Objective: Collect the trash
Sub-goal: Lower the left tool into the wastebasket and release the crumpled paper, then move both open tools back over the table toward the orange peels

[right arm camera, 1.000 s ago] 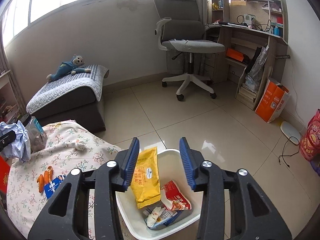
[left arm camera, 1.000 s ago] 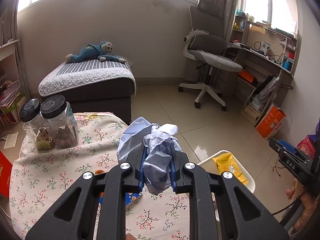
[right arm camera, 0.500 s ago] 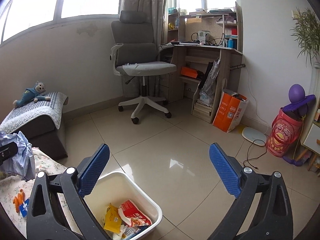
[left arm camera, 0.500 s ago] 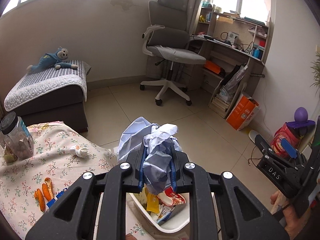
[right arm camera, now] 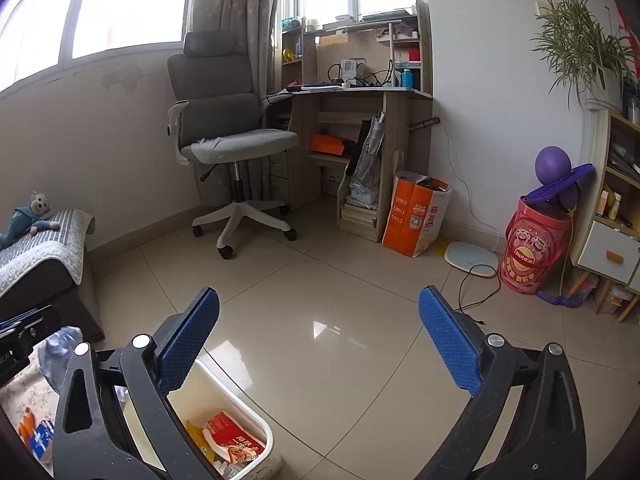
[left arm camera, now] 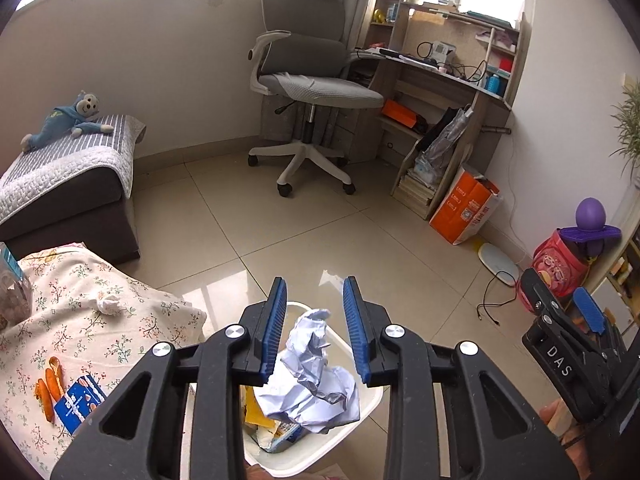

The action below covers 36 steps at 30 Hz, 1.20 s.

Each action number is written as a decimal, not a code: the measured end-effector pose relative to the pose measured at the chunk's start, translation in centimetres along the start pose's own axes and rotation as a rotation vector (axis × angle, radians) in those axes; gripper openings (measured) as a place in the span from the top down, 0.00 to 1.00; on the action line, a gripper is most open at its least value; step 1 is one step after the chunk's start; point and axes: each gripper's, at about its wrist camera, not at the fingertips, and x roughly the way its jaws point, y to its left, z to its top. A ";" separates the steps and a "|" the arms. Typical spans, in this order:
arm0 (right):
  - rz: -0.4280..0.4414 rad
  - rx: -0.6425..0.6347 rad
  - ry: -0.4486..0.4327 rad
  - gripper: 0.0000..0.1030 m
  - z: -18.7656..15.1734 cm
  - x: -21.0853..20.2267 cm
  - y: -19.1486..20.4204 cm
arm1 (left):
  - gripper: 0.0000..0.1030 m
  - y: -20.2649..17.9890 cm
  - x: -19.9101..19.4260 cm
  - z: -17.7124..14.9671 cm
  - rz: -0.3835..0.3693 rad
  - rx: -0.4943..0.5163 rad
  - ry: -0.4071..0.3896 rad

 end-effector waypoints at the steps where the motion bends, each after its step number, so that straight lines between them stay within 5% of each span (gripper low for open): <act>1: -0.004 0.004 -0.004 0.07 0.0 -0.1 0.0 | 0.64 -0.2 -0.1 0.1 0.014 0.005 -0.006; 6: -0.017 0.010 -0.034 0.07 0.1 -1.2 0.6 | 0.26 -1.0 -1.6 0.1 0.181 0.054 -0.114; 11: -0.020 0.014 -0.075 0.07 0.1 -2.4 2.0 | 0.15 -0.4 -3.5 0.3 0.316 0.056 -0.221; 36: 0.157 -0.086 -0.103 0.07 -0.5 -6.2 13.8 | 0.12 11.6 -8.7 -1.0 0.494 -0.049 -0.259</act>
